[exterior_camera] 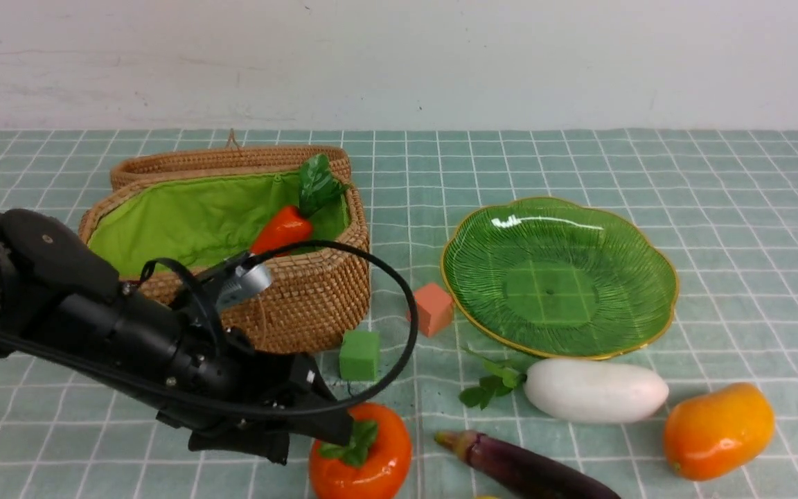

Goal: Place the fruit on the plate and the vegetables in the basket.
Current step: Grab a tomato with your left arm and place it on the plate on the right.

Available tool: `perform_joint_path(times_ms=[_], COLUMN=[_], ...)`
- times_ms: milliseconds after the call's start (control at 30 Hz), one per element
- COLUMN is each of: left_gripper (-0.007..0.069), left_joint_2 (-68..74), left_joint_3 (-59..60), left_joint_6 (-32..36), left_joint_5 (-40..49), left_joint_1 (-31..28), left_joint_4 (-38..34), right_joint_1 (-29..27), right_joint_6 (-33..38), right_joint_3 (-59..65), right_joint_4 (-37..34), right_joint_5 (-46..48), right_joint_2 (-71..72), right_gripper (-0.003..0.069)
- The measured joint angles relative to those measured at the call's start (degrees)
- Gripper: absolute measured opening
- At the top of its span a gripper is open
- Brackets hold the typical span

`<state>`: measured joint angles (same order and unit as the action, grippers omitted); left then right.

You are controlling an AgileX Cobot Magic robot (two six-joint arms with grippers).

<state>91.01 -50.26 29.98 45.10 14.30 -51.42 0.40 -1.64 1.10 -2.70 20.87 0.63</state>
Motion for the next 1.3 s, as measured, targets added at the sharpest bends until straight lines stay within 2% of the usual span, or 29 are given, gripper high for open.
perform_joint_path(times_ms=[100,233,533,733,900,1033,1300], left_gripper=[0.0594,0.0594,0.0594,0.0587,0.0524,0.0479,0.0479], left_joint_2=[0.06,0.36,7.38,10.61,11.81,11.81,11.87], left_joint_3=[-0.06,-0.53,-1.69,-2.15,-2.15,-2.15,-2.10], left_joint_6=[-1.02,-4.36,-5.20,0.77,7.49,8.43,7.34], left_joint_5=[-4.30,-7.88,-8.46,-7.18,-6.83,-6.83,-6.29], left_joint_1=[3.04,4.06,5.33,5.45,5.50,5.50,5.50], left_joint_4=[1.78,3.51,2.20,-4.73,-9.98,-10.42,-10.61], right_joint_1=[0.00,0.00,0.00,0.00,0.00,0.00,0.00], right_joint_6=[0.00,0.00,0.00,0.00,0.00,0.00,0.00], right_joint_3=[0.00,0.00,0.00,0.00,0.00,0.00,0.00], right_joint_4=[0.00,0.00,0.00,0.00,0.00,0.00,0.00], right_joint_5=[0.00,0.00,0.00,0.00,0.00,0.00,0.00], right_joint_2=[0.00,0.00,0.00,0.00,0.00,0.00,0.00], right_gripper=[0.0244,0.0244,0.0244,0.0244,0.0244,0.0244,0.0244])
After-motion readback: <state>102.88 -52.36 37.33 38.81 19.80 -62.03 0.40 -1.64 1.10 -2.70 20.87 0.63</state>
